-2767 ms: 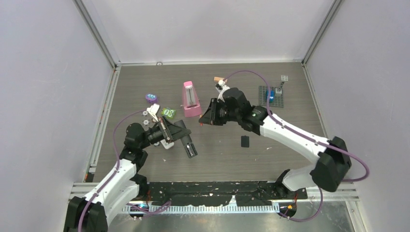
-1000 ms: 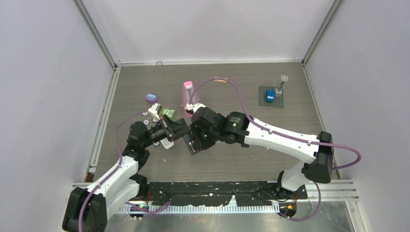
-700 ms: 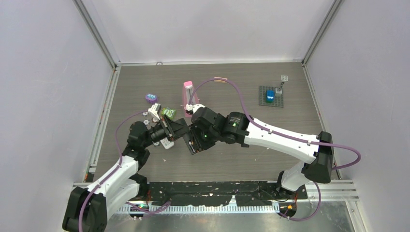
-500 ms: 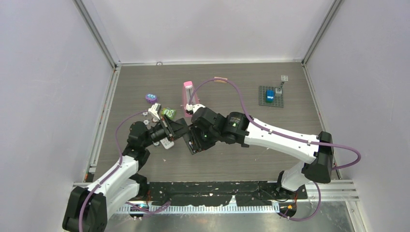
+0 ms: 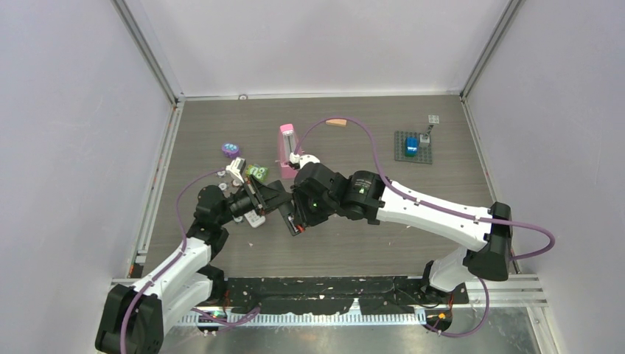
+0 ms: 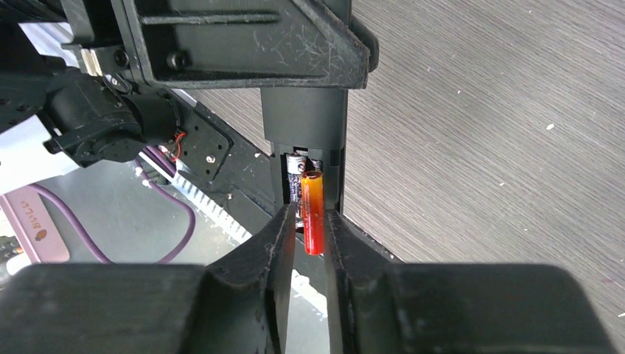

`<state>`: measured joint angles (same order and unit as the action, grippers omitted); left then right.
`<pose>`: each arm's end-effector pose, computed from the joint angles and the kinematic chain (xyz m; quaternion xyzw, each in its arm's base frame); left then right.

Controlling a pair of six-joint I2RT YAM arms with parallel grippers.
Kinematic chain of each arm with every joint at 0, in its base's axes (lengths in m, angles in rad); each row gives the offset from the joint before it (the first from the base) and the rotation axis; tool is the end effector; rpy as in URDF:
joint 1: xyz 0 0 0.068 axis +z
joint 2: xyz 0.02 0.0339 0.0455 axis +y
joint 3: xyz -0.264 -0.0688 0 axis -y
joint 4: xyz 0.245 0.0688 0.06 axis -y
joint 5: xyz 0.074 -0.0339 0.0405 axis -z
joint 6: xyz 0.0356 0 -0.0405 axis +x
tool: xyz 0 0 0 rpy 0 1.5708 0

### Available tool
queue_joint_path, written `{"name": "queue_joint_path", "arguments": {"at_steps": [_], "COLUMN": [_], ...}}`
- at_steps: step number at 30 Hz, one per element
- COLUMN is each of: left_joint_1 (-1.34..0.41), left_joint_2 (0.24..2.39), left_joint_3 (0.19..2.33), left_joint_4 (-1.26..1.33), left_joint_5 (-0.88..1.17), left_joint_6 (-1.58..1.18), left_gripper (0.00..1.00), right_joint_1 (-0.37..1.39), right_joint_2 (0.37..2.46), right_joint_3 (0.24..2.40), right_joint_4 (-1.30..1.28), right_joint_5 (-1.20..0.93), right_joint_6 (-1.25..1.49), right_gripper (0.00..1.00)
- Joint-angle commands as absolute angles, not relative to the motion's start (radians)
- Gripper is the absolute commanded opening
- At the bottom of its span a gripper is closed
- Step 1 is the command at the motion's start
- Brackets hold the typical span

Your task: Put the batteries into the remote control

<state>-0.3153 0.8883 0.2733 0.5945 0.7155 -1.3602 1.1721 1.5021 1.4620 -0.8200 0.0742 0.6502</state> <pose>0.1725 -0.0808 0.2239 -0.1215 0.7021 -0.6545 0.2527 0.1269 0.2944 0.3440 -0.2292 0.9085 0.2534 0.2405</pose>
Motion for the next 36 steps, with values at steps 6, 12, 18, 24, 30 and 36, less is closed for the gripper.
{"name": "queue_joint_path", "arguments": {"at_steps": [6, 12, 18, 24, 30, 36], "left_joint_1": [-0.32, -0.319, -0.319, -0.319, -0.319, -0.32], "left_joint_2": [0.886, 0.888, 0.888, 0.886, 0.896, 0.902], "left_joint_3": [0.27, 0.271, 0.277, 0.276, 0.273, 0.26], "left_joint_4": [0.663, 0.665, 0.665, 0.666, 0.687, 0.732], "left_joint_5": [0.713, 0.716, 0.718, 0.715, 0.716, 0.717], "left_joint_6": [-1.368, -1.371, -1.38, -1.39, -1.419, -1.491], "left_gripper": [0.0, 0.0, 0.0, 0.0, 0.0, 0.0], "right_joint_1": [1.175, 1.174, 1.175, 1.174, 1.171, 1.162], "right_joint_2": [1.498, 1.512, 1.534, 1.529, 1.49, 1.363], "right_joint_3": [1.473, 1.452, 1.435, 1.437, 1.464, 1.403], "right_joint_4": [-0.75, -0.749, -0.755, -0.765, -0.749, -0.635], "right_joint_5": [0.106, 0.11, 0.094, 0.111, 0.154, 0.175], "right_joint_6": [0.683, 0.691, 0.691, 0.696, 0.72, 0.784], "right_gripper": [0.17, 0.12, 0.09, 0.08, 0.12, 0.27]}}
